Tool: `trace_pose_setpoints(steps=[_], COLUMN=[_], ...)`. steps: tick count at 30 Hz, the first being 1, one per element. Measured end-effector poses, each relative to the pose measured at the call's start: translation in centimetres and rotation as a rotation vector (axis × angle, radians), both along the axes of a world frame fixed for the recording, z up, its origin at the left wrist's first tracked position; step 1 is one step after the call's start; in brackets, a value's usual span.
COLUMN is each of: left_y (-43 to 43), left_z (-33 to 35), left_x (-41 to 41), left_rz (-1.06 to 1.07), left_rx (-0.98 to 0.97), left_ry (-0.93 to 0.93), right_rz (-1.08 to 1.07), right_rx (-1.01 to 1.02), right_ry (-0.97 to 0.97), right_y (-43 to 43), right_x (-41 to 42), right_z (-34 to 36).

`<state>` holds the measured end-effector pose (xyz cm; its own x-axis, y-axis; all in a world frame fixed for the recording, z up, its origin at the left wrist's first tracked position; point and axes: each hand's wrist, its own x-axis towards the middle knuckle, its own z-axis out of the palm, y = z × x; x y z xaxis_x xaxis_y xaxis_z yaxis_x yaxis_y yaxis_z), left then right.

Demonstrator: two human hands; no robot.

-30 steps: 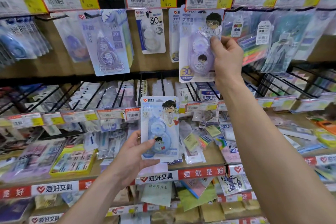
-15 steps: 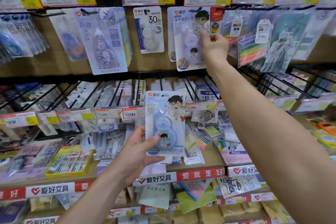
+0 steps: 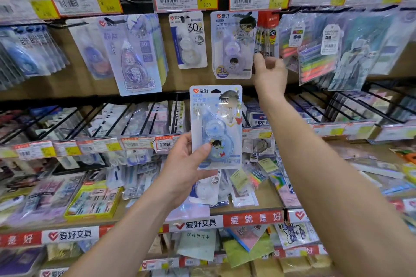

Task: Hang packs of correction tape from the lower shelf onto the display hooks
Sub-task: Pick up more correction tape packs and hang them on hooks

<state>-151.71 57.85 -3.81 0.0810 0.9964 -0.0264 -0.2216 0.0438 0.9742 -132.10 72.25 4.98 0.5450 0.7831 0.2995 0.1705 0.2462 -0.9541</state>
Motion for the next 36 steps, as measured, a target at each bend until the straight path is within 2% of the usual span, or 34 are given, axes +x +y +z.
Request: trace_pose_setpoints(steps=[4,6,9,13,16,18,22,29,36], left_y=[0.6,0.9,1.2,1.6,2.3,2.7,3.1,2.6,2.4], left_z=[0.3,0.5,0.5,0.2,-0.6,-1.1,-1.5,-1.7,-2.0], left_x=[1.1,1.7,2.7,3.5,2.9,2.1,0.8,-0.1,-0.8], left_rz=[-0.001,-0.006,-0.025,-0.010,0.172,0.264,0.262,0.231,0.227], left_rx=[0.006,0.000,0.003,0.036,0.220,0.332,0.286,0.278,0.340], left_ry=[0.009,-0.007,-0.010,0.067,0.412,0.578,0.810,1.001,1.248], right_rz=[0.310,0.466,0.581,0.530,0.460,0.451,0.480,0.502,0.405], right_rx=[0.021,-0.006,-0.035,-0.012,0.055,0.099,0.149,0.237,0.194], right_ry=[0.160,0.162,0.140,0.181,0.232,0.199,0.174,0.212,0.194], right_y=[-6.5,-9.3,-11.2,-10.7,-9.6,-8.9,-7.8,-6.4,-5.6], right_x=[-0.5,-0.5,-0.1,0.9,2.1,2.8,3.2,1.8,1.0], right_z=[-4.1,-5.9,-8.2,-8.6,-6.7,-5.0,-2.0,1.1,1.7])
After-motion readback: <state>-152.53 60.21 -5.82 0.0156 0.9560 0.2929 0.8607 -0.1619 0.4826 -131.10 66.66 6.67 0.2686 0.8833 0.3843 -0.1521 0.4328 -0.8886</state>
